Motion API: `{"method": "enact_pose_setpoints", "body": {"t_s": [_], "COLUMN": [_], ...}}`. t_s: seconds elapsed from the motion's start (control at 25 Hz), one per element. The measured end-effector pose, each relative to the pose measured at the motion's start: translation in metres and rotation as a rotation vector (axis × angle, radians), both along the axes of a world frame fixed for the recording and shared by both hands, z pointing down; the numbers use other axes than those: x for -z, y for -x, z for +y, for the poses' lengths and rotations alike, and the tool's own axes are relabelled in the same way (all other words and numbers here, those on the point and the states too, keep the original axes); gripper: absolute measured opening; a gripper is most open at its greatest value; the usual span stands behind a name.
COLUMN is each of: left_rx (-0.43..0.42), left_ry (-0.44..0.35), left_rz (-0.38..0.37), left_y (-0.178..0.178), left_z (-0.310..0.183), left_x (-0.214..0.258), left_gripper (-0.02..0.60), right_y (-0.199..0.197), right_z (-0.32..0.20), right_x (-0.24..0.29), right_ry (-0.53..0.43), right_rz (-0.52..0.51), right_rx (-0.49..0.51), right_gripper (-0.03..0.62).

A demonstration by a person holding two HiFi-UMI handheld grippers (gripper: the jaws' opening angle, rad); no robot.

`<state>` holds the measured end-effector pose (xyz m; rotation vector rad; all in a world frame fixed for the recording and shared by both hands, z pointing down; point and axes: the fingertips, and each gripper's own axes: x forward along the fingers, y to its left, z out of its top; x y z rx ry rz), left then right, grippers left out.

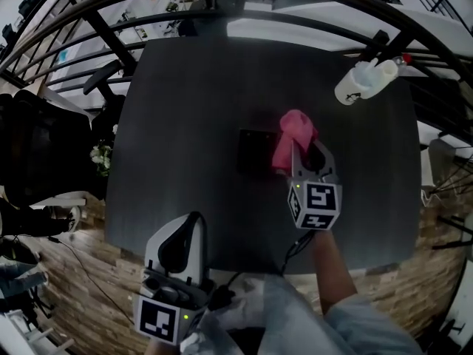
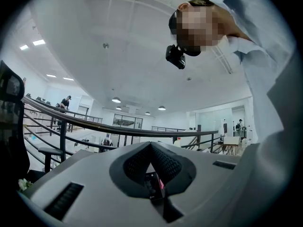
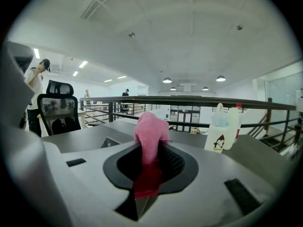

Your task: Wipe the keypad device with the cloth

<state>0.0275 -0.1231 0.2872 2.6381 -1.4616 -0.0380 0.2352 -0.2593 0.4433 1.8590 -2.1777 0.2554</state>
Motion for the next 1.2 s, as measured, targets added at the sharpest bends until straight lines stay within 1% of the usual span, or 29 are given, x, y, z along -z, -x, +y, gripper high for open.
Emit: {"method": "enact_pose_setpoints", "body": {"t_s": [0.28, 0.44, 0.6, 0.8, 0.96, 1.2], "left_rx": [-0.036, -0.055, -0.068, -0.082, -0.095, -0.122], "left_ry": [0.010, 0.015, 0.021, 0.023, 0.022, 0.010], "left_rz": [-0.007, -0.011, -0.011, -0.009, -0.008, 0.003], "left_y": [-0.010, -0.013, -0.014, -0.016, -0.014, -0.015], "left_z": [-0.003, -0.004, -0.005, -0.006, -0.005, -0.005], "left_x": [-0.002, -0.004, -0.005, -0.006, -0.006, -0.002], "left_gripper": [0.005, 0.005, 0.005, 0.005, 0.005, 0.005], "right_y": [-0.019, -0.026, -0.027, -0.016, -0.002, 0.011], "right_z": [0.021, 0.036, 0.051, 0.070, 0.091, 0.112], "right_x": [-0.012, -0.029, -0.048, -0.070, -0.082, -0.078], "right_ry": [0.026, 0.067, 0.116, 0.177, 0.228, 0.249], "right_rz": [-0.022, -0.041, -0.043, -0.052, -0.068, -0.097], "right_rx": [-0.073, -0.113, -0.132, -0.141, -0.124, -0.095], "right_gripper": [0.071, 0.071, 0.071, 0.071, 0.071, 0.071]}}
